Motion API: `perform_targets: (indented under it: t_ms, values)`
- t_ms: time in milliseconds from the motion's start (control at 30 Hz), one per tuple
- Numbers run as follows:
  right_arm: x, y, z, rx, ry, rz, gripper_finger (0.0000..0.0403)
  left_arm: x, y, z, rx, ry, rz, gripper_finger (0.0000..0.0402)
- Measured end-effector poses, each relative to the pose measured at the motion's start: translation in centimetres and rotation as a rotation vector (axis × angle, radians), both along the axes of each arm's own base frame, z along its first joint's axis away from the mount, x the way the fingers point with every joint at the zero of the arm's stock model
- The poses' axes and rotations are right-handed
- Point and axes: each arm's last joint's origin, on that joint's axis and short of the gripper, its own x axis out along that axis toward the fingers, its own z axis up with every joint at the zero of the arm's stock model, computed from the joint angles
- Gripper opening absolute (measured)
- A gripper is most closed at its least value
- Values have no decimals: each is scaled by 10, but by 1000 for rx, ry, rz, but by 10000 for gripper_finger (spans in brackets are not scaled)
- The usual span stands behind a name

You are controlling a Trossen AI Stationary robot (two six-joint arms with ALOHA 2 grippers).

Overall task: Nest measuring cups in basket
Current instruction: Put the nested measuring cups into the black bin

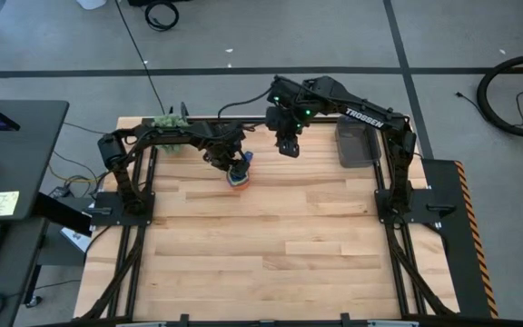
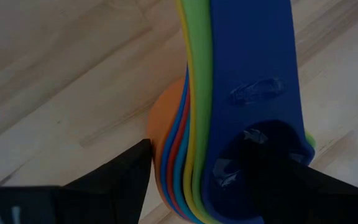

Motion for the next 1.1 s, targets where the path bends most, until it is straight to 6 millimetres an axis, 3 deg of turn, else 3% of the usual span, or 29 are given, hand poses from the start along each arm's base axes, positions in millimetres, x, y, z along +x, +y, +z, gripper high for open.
perform_targets:
  t_ms: [133, 433, 1100]
  values:
    - [0, 0, 0, 0, -5, -3, 165, 0, 0, 0, -13, -5, -2, 252]
    - [-18, 7, -7, 50, 191, 64, 165, 0, -1, -1, -18, -7, -5, 252]
    - [-2, 1, -1, -10, 19, 34, 165, 0, -1, -1, -20, -8, -6, 252]
